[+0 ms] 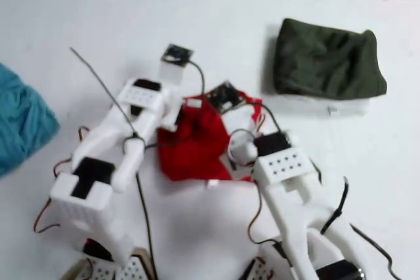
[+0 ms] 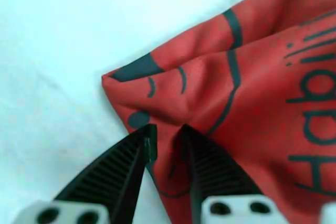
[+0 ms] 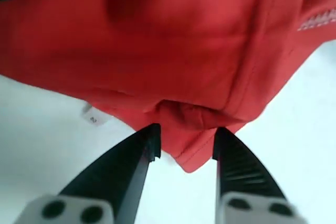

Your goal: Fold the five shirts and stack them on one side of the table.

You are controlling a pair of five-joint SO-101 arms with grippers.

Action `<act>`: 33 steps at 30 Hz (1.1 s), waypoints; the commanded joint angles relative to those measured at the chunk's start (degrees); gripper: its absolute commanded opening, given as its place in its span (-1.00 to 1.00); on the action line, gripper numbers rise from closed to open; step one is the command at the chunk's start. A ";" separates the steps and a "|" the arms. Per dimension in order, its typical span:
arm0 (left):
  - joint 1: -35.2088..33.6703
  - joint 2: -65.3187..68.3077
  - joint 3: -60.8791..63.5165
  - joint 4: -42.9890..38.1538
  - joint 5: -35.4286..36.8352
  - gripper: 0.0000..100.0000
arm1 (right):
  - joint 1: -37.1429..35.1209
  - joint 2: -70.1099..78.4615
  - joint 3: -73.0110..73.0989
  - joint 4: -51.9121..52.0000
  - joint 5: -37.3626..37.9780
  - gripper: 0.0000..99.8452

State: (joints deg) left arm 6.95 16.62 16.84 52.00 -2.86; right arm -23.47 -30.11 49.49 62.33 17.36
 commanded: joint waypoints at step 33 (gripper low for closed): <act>-0.70 0.09 -1.45 -0.09 0.35 -0.78 | -0.13 9.98 -6.24 -4.97 -2.81 -0.79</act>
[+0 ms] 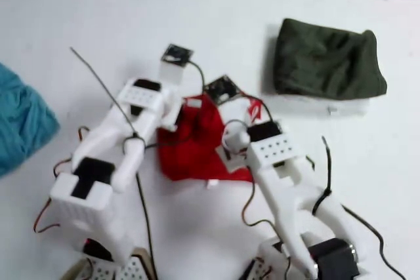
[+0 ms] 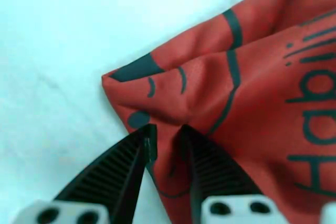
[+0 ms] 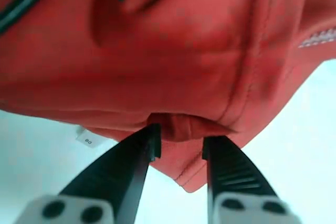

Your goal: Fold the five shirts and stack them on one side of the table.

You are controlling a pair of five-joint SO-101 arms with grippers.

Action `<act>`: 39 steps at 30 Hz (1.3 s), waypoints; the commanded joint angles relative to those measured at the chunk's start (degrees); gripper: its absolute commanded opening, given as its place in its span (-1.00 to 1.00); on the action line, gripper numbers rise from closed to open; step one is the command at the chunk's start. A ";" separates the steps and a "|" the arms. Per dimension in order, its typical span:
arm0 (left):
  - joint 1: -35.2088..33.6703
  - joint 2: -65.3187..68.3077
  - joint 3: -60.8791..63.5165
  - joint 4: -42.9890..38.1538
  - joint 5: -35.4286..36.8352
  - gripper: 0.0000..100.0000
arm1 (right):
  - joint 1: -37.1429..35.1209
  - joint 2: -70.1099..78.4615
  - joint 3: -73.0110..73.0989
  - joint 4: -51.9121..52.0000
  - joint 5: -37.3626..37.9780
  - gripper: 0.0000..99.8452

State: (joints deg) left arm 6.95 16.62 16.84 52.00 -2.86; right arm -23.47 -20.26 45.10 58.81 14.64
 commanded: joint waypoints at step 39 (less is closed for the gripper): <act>-1.58 0.18 -1.19 -0.97 0.26 -0.78 | 4.09 7.52 -11.16 1.01 7.56 -0.96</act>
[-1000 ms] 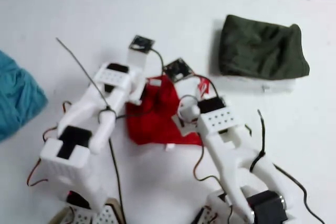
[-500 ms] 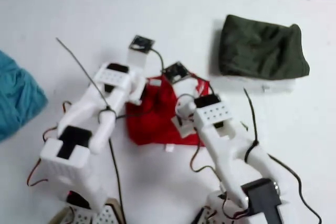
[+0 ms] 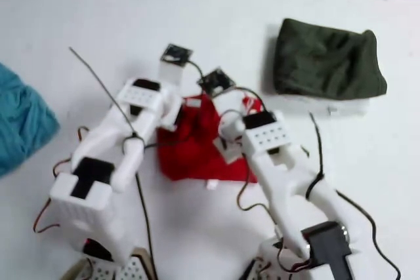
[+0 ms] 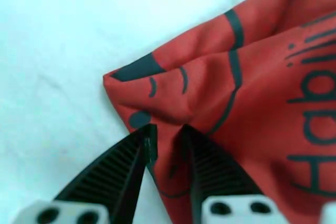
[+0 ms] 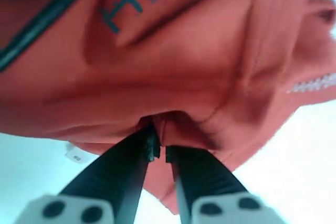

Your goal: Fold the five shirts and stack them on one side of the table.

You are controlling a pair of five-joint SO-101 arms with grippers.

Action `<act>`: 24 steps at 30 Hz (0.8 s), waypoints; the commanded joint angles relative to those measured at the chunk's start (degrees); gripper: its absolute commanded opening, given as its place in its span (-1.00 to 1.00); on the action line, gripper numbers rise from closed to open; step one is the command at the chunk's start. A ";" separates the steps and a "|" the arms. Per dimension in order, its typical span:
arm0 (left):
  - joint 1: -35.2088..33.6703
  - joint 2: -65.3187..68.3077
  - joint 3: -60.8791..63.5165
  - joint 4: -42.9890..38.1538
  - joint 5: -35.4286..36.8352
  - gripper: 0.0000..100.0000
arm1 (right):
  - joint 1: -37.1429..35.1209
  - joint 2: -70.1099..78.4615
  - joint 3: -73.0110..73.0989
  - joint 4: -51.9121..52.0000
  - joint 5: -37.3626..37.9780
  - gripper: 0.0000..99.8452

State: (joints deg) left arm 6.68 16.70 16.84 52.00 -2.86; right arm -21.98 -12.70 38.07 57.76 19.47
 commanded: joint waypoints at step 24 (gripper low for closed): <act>-1.32 0.00 -1.54 -0.79 0.35 -0.78 | 13.85 -0.04 -15.47 20.79 19.60 -0.81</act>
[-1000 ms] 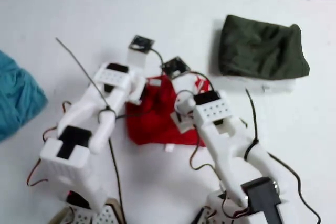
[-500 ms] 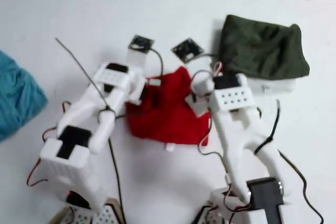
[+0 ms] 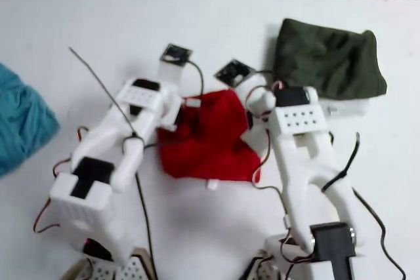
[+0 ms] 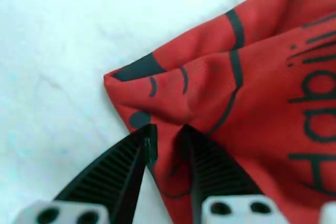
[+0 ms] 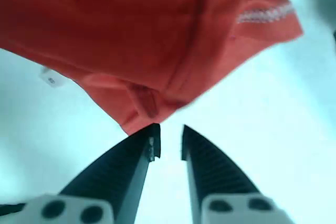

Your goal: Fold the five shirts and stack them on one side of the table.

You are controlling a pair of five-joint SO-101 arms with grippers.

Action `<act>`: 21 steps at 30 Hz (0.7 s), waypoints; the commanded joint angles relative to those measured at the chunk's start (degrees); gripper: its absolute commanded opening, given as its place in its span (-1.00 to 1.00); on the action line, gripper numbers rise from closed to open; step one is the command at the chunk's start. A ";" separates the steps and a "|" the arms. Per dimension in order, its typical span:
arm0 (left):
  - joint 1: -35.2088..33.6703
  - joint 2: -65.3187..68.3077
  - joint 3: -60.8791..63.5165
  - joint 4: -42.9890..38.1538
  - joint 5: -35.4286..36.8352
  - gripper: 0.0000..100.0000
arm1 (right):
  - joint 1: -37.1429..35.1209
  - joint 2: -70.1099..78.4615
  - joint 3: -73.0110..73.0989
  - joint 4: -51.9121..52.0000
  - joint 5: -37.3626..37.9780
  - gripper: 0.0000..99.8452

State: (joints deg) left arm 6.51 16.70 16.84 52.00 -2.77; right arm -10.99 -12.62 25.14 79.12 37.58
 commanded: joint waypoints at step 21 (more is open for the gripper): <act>-1.14 -0.09 -1.54 -0.88 0.26 -0.78 | -10.59 -9.80 15.56 -10.95 -14.59 -0.68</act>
State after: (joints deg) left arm 6.51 16.70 16.84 52.00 -2.77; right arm -20.84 -20.53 40.26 70.86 24.66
